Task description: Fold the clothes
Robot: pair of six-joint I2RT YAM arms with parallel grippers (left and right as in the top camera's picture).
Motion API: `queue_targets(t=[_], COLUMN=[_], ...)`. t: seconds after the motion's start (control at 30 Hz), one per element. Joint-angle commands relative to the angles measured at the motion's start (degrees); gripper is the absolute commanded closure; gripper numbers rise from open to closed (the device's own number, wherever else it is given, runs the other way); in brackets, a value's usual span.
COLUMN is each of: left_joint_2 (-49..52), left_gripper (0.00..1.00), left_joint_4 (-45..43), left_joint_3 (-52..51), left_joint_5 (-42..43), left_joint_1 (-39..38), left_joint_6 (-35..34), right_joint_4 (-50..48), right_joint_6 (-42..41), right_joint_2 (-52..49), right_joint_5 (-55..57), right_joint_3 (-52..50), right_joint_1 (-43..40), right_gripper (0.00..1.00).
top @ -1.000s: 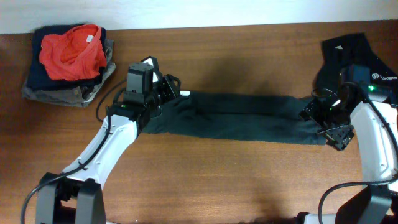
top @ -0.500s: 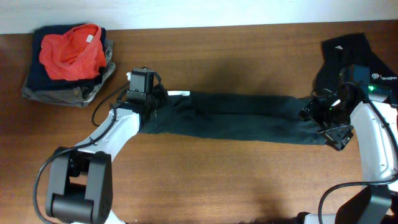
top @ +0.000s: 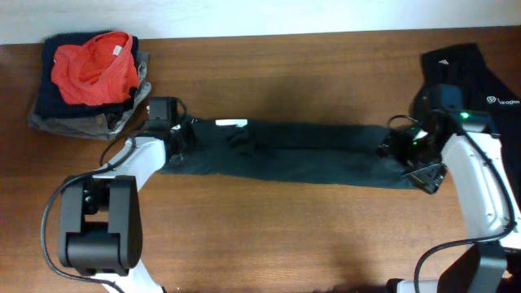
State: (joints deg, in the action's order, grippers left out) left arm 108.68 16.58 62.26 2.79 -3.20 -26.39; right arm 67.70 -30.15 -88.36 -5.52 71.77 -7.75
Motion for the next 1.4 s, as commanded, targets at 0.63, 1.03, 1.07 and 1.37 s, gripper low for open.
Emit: queue_targets(t=[0.63,1.03,1.07,1.37], left_joint_2=[-17.1,-4.8,-4.1,0.5], left_gripper=[0.52,0.52,0.52,0.52], left_joint_4=[10.6,10.9,10.7,10.0], left_joint_3=[0.0,0.0,0.0,0.0], left_joint_5=[9.9,10.5,10.3,4.4], left_joint_1=[3.5,-1.7,-1.6,-1.0], left_joint_6=[2.5,2.5,2.5,4.2], right_joint_4=[-8.9,-13.7,-13.7,-13.8], right_joint_6=[6.3,7.5,7.5,9.0], right_joint_2=[-6.3,-18.9,-19.2,-20.1], right_joint_5=[-0.3,0.6,1.4,4.8], right_joint_3=[-0.5,-0.5,-0.5,-0.5], right_joint_1=[15.7,13.9,13.6,7.3], right_gripper=[0.92,0.96,0.96,0.96])
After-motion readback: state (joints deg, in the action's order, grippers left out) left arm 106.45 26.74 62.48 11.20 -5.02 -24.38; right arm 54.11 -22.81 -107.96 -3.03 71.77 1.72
